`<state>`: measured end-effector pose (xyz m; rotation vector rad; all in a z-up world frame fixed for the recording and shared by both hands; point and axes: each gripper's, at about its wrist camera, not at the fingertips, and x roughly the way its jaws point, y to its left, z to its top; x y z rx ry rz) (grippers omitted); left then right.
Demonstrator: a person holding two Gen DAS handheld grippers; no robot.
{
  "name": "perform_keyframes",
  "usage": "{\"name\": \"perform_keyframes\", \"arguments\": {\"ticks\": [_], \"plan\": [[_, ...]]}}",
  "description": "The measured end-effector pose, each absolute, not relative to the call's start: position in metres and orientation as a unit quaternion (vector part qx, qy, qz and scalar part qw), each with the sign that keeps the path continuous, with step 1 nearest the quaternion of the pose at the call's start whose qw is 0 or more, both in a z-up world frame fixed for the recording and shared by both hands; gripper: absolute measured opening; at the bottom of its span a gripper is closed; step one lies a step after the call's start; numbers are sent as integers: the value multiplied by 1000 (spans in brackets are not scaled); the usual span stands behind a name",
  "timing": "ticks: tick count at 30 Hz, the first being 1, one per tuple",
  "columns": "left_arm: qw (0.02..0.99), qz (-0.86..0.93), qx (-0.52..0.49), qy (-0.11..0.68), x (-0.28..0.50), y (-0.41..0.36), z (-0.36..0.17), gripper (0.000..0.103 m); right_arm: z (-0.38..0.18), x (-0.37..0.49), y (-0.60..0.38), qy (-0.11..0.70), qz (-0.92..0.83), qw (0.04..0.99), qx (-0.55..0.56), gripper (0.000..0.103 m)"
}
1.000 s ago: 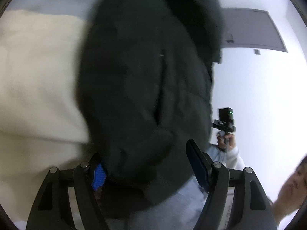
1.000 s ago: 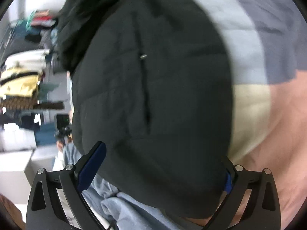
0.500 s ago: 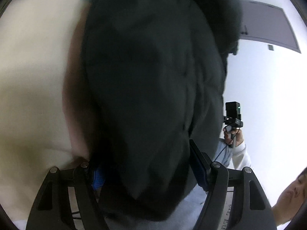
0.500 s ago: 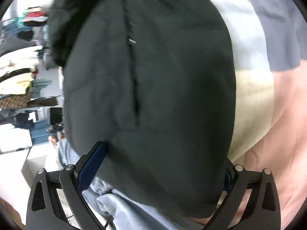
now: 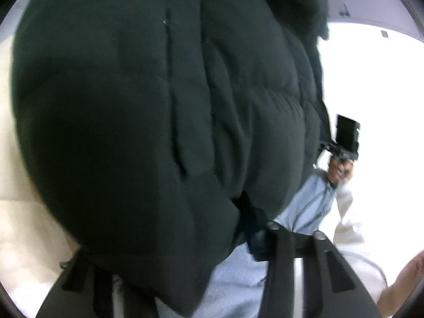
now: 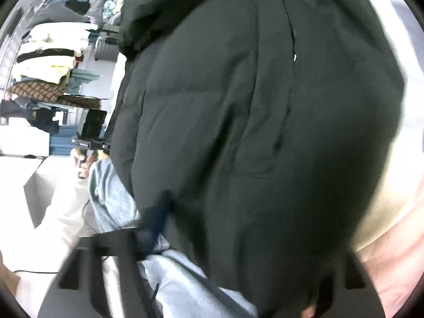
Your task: Fold large clothes
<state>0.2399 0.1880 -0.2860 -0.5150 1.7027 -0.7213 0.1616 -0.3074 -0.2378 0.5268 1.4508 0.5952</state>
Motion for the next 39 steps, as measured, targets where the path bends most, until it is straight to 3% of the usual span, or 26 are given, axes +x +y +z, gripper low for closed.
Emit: {"name": "perform_keyframes", "arguments": {"ticks": [2,4,11,21,33,39], "plan": [[598,-290,-226,712,241,188,-276,21,-237,161,-306,642,262,684,229,14],[631,-280,-234,684,240,190,-261,15,-220,160,-304,619,260,709,218,10],[704,-290,-304,573,234,208,-203,7,-156,158,-300,528,260,778,219,8],[733,-304,-357,493,160,252,-132,6,-73,86,-298,426,264,830,247,7],[751,-282,-392,451,56,289,-67,6,-27,-28,-312,358,259,848,292,6],[760,-283,-383,443,58,273,-52,6,-8,-21,-317,340,253,859,287,6]]}}
